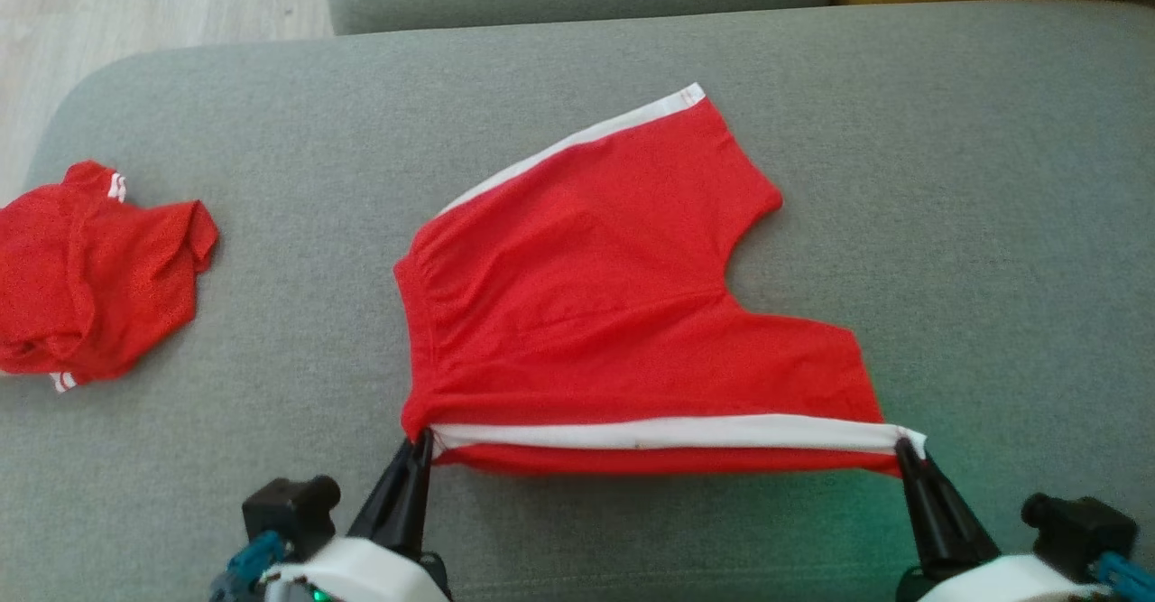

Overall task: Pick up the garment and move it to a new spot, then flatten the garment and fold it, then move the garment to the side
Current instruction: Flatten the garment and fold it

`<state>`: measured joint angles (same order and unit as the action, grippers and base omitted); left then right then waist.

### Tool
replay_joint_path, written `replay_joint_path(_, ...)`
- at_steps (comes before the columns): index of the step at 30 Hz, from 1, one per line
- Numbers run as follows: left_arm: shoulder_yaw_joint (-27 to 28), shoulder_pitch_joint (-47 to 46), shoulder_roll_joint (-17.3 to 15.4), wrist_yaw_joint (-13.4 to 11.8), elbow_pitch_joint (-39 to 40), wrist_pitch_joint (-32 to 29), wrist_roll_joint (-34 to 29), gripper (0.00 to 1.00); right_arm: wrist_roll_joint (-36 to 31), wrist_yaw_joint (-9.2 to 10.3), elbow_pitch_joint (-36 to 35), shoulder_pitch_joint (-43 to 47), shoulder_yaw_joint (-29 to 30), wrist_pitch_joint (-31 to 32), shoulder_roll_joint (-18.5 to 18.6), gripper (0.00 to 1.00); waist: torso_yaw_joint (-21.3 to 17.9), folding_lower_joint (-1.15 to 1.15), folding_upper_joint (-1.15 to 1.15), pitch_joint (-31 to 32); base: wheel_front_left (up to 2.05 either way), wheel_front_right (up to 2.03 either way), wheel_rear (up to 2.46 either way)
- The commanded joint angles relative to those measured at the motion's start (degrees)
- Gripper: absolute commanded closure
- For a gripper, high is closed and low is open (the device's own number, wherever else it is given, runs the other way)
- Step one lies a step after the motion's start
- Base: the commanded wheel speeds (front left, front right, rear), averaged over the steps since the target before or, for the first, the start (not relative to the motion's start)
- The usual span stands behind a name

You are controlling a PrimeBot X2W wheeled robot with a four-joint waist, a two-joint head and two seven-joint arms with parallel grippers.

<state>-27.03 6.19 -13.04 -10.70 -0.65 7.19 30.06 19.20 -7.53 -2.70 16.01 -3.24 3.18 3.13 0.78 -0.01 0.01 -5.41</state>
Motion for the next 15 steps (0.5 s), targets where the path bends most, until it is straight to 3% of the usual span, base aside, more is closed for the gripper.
replay_joint_path(1,1.96,-1.66,-0.99,-0.45,2.61,-0.15,-0.51,1.00,-0.43,0.04,-2.92,-1.71,-0.69,0.37,0.44,1.00,-0.06,0.01,-0.01,-0.01,0.00,0.00,0.00)
replay_joint_path(8,1.47,-1.67,-2.84,-1.01,8.01,-4.30,-0.45,1.00,-1.44,0.04,-8.68,-1.44,1.26,4.63,-0.19,1.00,0.07,0.01,-0.01,-1.54,0.00,0.00,0.00)
replay_joint_path(15,2.05,-10.50,-2.96,1.86,6.74,-7.30,1.01,1.00,-1.37,0.04,-4.81,-16.38,0.76,4.97,1.76,1.00,0.55,0.01,-0.01,-7.68,0.00,0.00,0.00)
